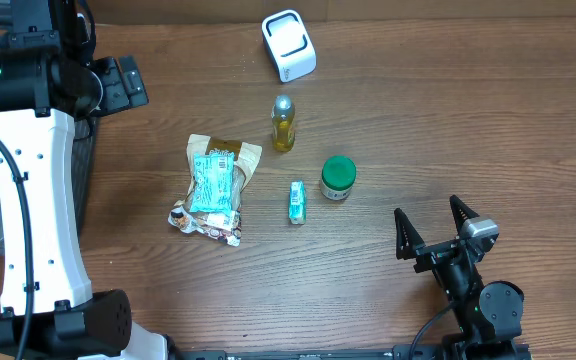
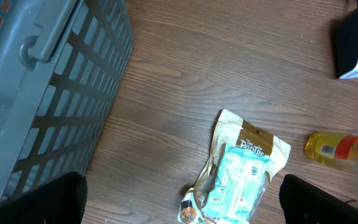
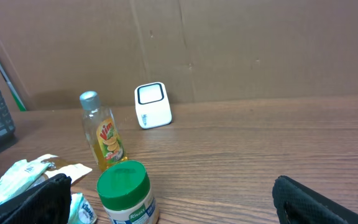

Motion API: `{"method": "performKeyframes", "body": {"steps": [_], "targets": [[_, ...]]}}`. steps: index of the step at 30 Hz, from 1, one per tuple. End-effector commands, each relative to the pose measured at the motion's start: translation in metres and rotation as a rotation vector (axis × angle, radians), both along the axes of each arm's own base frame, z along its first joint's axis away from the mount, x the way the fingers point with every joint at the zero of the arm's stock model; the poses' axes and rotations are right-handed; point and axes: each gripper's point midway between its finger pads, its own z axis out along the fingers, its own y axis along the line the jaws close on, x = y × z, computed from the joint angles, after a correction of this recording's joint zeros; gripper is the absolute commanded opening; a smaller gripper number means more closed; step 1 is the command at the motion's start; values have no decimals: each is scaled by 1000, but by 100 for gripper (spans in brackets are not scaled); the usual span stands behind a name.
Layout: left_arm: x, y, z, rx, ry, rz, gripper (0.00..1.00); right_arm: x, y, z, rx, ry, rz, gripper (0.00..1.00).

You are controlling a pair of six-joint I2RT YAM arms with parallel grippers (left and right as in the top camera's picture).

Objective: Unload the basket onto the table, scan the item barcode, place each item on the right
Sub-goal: 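Reach the right gripper forward and down onto the green-lidded jar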

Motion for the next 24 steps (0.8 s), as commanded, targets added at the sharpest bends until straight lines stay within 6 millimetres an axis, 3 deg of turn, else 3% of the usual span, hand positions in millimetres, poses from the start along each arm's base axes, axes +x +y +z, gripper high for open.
{"method": "performKeyframes", "body": {"steps": [1, 6, 11, 18, 24], "targets": [[1, 1, -2, 6, 5, -2, 99, 1, -2, -3, 4, 1, -13, 100], [1, 1, -2, 6, 5, -2, 99, 1, -3, -1, 4, -4, -14, 100], [1, 1, -2, 6, 6, -2, 100, -1, 1, 13, 11, -48, 7, 100], [1, 1, -2, 6, 6, -2, 100, -14, -11, 57, 13, -56, -51, 100], [1, 1, -2, 6, 6, -2, 99, -37, -23, 107, 7, -23, -105, 100]]}}
